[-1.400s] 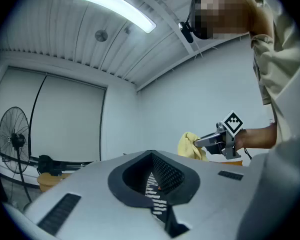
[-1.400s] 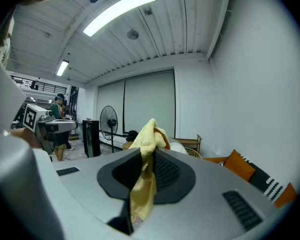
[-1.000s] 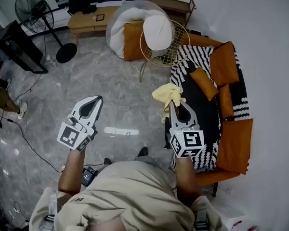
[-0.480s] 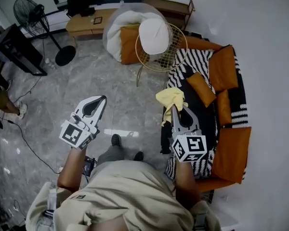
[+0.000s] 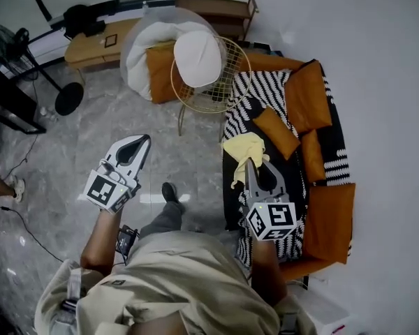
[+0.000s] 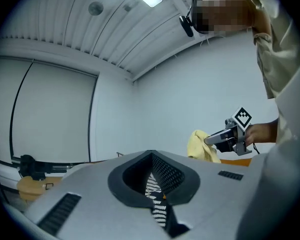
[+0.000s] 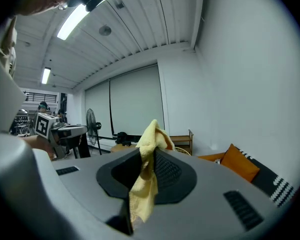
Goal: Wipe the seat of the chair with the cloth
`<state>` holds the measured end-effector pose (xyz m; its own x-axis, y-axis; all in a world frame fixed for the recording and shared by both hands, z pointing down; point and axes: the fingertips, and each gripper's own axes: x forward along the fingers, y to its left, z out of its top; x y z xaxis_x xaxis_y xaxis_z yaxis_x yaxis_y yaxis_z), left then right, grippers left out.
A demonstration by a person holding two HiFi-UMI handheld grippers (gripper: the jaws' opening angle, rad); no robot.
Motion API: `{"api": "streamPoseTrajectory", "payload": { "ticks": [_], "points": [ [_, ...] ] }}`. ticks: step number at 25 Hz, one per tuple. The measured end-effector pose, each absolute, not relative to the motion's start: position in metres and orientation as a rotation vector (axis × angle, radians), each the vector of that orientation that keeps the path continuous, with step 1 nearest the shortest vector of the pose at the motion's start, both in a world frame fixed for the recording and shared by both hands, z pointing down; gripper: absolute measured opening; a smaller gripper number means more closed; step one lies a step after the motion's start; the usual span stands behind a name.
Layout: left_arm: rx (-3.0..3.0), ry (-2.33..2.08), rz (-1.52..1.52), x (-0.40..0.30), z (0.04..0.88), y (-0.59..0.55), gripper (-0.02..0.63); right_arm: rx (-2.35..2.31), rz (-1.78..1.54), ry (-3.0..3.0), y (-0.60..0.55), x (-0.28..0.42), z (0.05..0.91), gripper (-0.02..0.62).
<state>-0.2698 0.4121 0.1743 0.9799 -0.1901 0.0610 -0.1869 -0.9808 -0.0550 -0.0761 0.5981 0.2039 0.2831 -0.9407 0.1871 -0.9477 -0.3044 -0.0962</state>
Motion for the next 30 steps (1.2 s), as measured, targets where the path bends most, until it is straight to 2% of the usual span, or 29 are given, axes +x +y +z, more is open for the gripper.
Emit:
{"api": "streamPoseTrajectory", "payload": {
  "ticks": [10, 18, 22, 30],
  "points": [
    [-3.09, 0.17, -0.096, -0.188, 0.168, 0.269, 0.015, 2.555, 0.389, -1.725, 0.466, -0.014, 0.215, 0.071],
    [-3.129, 0.104, -0.113, -0.155, 0.178, 0.188, 0.015, 2.542, 0.368, -1.683, 0.379, 0.023, 0.207, 0.071],
    [-3.112, 0.174, -0.007, -0.146, 0.166, 0.15, 0.015, 2.482, 0.35, -1.719, 0.334, 0.042, 0.205, 0.071],
    [-3.075, 0.472, -0.042, -0.113, 0.172, 0.069, 0.015, 2.407, 0.314, -1.846, 0.22, 0.132, 0.216, 0.071]
  ]
}}
